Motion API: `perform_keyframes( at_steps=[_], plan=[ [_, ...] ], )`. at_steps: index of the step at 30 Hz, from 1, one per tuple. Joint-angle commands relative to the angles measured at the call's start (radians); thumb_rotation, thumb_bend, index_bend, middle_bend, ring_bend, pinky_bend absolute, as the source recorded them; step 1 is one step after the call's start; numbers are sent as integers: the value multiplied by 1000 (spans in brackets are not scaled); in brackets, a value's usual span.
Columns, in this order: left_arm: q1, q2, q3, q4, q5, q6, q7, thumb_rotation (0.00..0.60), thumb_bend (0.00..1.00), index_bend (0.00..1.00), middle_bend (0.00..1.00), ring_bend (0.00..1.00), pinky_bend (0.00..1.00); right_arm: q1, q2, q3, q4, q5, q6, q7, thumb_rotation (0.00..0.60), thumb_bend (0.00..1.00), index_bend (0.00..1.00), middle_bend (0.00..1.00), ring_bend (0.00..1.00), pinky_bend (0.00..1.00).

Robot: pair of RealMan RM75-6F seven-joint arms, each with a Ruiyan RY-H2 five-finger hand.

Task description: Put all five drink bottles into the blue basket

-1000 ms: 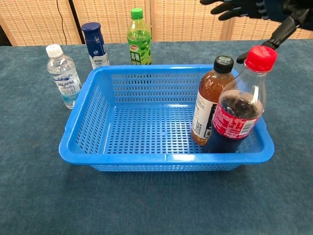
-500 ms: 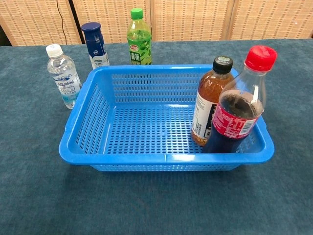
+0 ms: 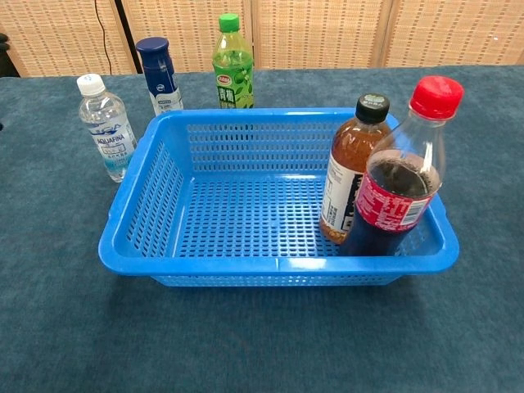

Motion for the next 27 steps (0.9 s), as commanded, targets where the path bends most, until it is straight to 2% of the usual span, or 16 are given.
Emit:
perform_keyframes(
  at_steps=[1, 12, 15, 19, 24, 27],
  plan=[
    [-61, -84, 1, 88, -6, -50, -58, 600, 0, 0, 0, 0, 0, -12, -4, 11, 11, -5, 14, 7, 600, 0, 0, 0, 0, 0],
    [-126, -221, 24, 220, -11, -91, -103, 600, 8, 0, 0, 0, 0, -22, 1, 28, 21, -33, 10, 73, 600, 0, 0, 0, 0, 0],
    [-138, -249, 26, 246, -13, -92, -99, 600, 54, 0, 0, 0, 0, -25, 4, 30, 21, -41, 12, 87, 600, 0, 0, 0, 0, 0],
    [-153, -285, 24, 275, -23, -98, -86, 600, 178, 0, 0, 0, 7, -29, 7, 34, 20, -49, 15, 96, 600, 0, 0, 0, 0, 0],
    [-167, -333, 9, 307, -48, -95, -44, 600, 318, 41, 0, 6, 174, -33, 11, 36, 18, -60, 17, 112, 600, 0, 0, 0, 0, 0],
    [-175, -364, -2, 320, -67, -97, -29, 600, 375, 105, 20, 68, 249, -35, 12, 37, 19, -65, 16, 118, 600, 0, 0, 0, 0, 0]
  ],
)
